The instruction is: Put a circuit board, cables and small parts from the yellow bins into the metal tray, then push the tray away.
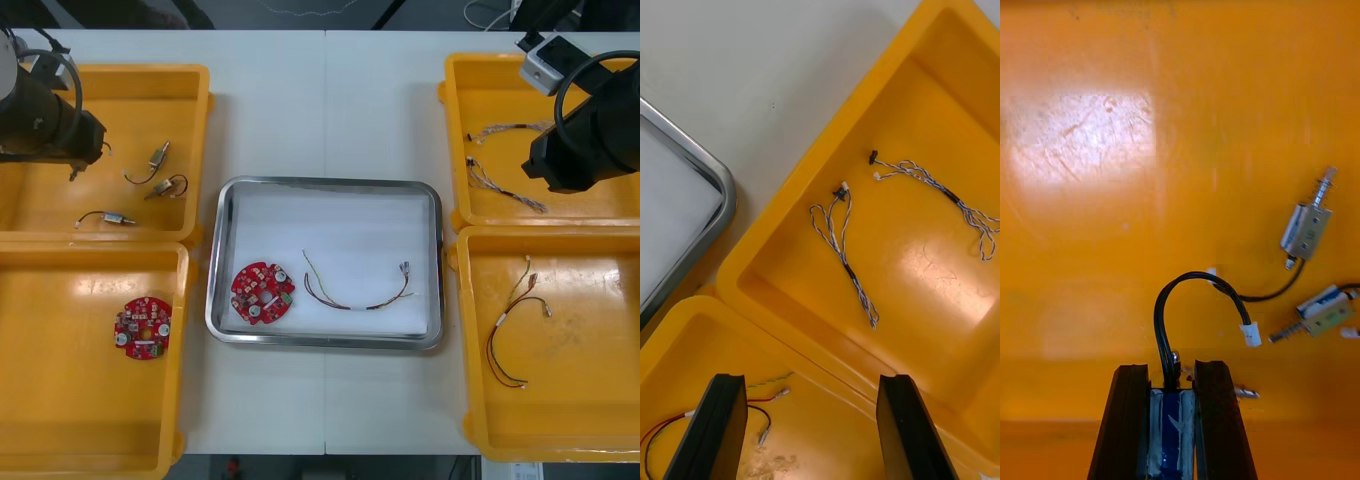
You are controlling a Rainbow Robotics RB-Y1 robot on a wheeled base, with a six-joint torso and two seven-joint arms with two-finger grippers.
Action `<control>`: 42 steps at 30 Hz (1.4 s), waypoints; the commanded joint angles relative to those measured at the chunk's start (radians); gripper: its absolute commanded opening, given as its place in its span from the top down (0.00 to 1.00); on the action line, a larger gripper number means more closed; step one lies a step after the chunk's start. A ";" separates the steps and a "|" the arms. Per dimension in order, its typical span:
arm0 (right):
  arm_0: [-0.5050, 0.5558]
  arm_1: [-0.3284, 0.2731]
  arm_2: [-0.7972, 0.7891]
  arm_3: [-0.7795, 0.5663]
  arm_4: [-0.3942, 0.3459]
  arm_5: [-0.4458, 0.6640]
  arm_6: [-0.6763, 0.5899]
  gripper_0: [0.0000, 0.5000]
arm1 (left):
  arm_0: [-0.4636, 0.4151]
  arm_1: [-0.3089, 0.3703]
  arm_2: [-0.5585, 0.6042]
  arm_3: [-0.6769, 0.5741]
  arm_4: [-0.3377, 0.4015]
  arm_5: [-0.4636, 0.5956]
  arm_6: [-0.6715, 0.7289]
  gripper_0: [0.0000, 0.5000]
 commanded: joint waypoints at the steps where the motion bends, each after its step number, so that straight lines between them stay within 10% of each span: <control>1: 0.003 -0.037 -0.067 0.031 -0.004 0.003 -0.053 0.00 | 0.042 0.001 0.015 -0.157 0.012 0.078 0.078 1.00; 18: -0.047 -0.056 -0.084 0.241 0.030 0.003 -0.050 0.00 | 0.039 -0.131 -0.211 -0.504 0.053 0.253 0.373 1.00; 42: -0.195 -0.048 0.010 0.636 0.061 -0.154 0.410 0.00 | -0.071 -0.249 -0.479 -0.206 -0.020 -0.045 0.416 1.00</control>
